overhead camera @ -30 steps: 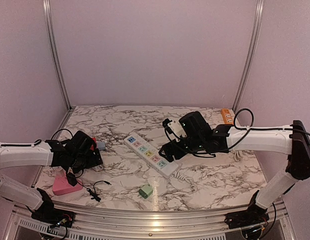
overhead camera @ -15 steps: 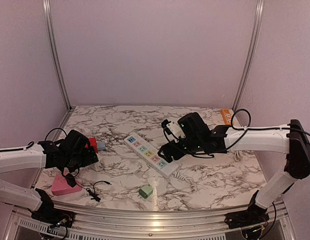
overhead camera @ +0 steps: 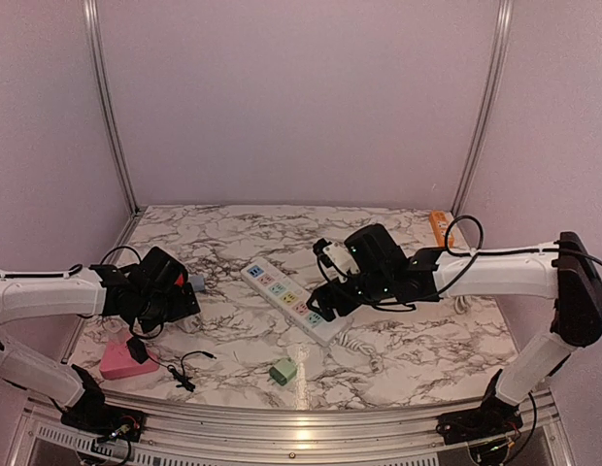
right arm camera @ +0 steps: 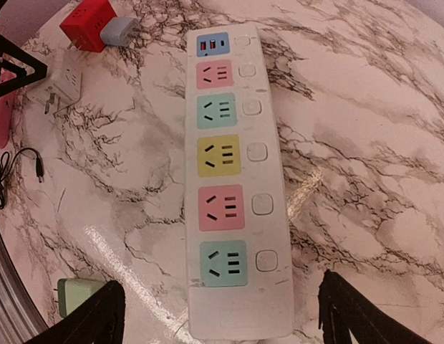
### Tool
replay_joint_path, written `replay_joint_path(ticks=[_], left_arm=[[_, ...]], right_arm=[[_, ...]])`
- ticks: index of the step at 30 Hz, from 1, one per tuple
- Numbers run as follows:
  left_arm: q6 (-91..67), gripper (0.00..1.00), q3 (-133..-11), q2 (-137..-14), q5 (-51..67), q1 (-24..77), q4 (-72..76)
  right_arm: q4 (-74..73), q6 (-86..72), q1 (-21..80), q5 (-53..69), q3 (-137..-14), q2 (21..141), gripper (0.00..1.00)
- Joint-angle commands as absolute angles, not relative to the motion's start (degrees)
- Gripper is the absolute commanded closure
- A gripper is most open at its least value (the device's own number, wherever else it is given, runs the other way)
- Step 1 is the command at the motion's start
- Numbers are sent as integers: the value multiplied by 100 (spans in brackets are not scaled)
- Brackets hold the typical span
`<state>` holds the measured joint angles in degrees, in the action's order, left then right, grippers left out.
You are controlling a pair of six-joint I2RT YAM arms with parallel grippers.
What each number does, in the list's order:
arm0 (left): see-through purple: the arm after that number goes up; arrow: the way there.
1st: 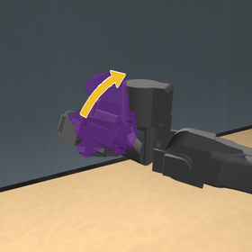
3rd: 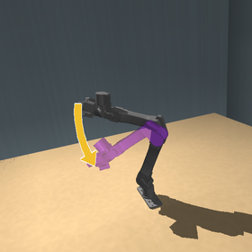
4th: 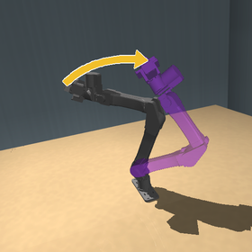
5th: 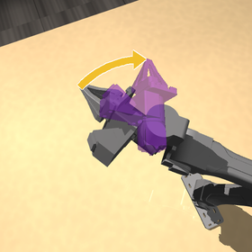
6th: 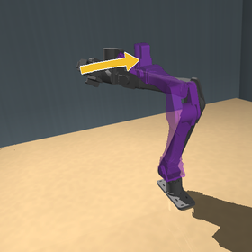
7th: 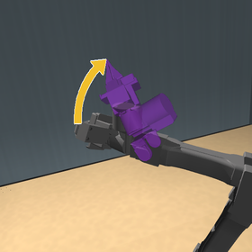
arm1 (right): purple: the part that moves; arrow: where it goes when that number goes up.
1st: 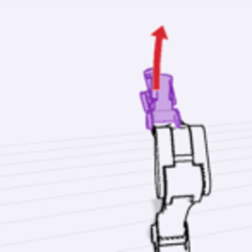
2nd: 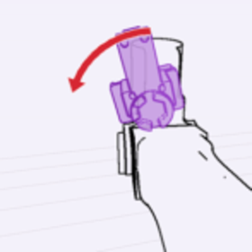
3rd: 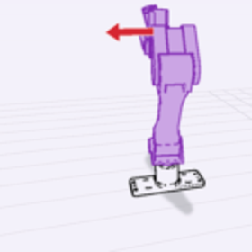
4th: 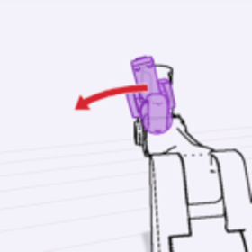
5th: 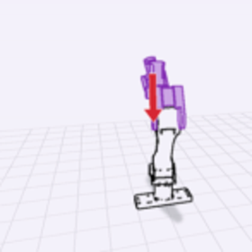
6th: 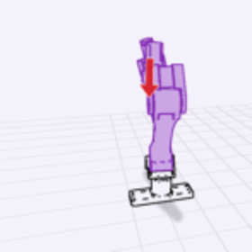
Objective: Insert the plug
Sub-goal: Pick up the plug at the center of the board.
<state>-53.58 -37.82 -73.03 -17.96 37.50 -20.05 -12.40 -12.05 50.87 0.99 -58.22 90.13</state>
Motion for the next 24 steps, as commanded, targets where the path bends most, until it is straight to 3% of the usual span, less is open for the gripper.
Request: replay_joint_path(ticks=[1,17,24], left_arm=[[-5353,1,-4039,-7513,-1779,3727,-2145],[-5420,1,-4175,-8079,-1937,3727,-2045],[-5415,13,-4156,-8127,-1934,3727,-1938]], right_arm=[[-1107,-1270,5108,113,-5785,8952,12],[-980,-1256,5115,114,-5595,8832,12],[-921,-1252,5114,153,-5566,8885,13]])
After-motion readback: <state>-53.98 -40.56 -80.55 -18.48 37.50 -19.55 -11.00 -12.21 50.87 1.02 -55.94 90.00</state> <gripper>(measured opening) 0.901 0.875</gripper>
